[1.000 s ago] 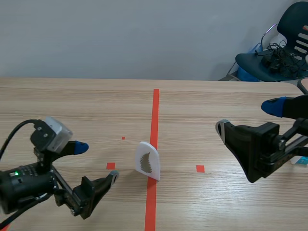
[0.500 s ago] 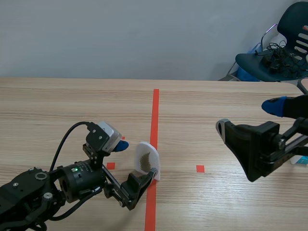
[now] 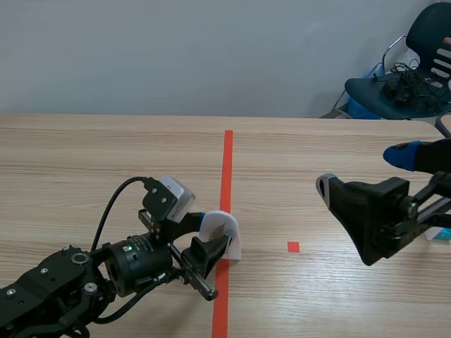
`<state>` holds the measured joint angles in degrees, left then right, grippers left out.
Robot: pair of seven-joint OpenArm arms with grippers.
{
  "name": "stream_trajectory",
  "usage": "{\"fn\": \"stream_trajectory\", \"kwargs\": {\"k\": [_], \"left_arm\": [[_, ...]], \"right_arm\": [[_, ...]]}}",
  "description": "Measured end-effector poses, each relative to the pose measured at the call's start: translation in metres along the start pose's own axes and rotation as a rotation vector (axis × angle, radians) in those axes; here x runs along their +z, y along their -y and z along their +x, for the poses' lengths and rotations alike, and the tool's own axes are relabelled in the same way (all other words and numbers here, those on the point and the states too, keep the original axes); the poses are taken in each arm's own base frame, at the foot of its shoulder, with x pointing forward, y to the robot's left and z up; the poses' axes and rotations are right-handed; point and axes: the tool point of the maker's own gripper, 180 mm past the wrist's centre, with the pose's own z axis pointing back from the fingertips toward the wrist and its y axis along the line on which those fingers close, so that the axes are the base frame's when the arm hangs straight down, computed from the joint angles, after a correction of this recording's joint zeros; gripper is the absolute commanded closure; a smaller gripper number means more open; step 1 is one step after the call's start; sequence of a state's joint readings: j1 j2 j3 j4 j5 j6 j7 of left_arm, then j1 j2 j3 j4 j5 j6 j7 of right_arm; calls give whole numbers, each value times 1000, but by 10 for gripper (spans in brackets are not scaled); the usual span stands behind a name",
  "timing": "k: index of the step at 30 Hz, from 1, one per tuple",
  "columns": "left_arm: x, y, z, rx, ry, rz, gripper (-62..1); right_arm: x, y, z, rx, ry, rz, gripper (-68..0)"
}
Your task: Do the leaf sorting experiment
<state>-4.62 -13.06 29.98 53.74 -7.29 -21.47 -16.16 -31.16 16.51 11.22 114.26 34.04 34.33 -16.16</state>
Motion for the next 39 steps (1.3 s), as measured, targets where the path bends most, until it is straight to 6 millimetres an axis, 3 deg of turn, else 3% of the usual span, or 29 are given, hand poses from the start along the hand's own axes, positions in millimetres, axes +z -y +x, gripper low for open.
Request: {"fn": "stream_trajectory", "kwargs": {"k": [8,12,15,17,21,24,27,30,34,39], "left_arm": [[-2,2,1,4,5,-3,-86],[-1,3,3,4,-2,-13,-70],[9,6,22,18,40,-49,-70],[20,-3,41,-3,73,-20,-70],[60,-43,85,-37,172,105,-70],[98,-92,95,-44,189,271,-70],[136,-146,80,-31,130,490,-70],[168,-187,62,22,110,679,-70],[187,-212,27,101,61,774,-70],[200,-228,-2,145,42,838,-70]], "right_arm": [[0,0,0,0,0,0,-679],[0,0,0,0,0,0,-679],[0,0,0,0,0,0,-679],[0,0,0,0,0,0,-679],[0,0,0,0,2,0,-679],[0,0,2,0,9,0,-679],[0,0,2,0,9,0,-679],[0,0,2,0,11,0,-679],[0,0,2,0,11,0,-679],[0,0,2,0,11,0,-679]]}}
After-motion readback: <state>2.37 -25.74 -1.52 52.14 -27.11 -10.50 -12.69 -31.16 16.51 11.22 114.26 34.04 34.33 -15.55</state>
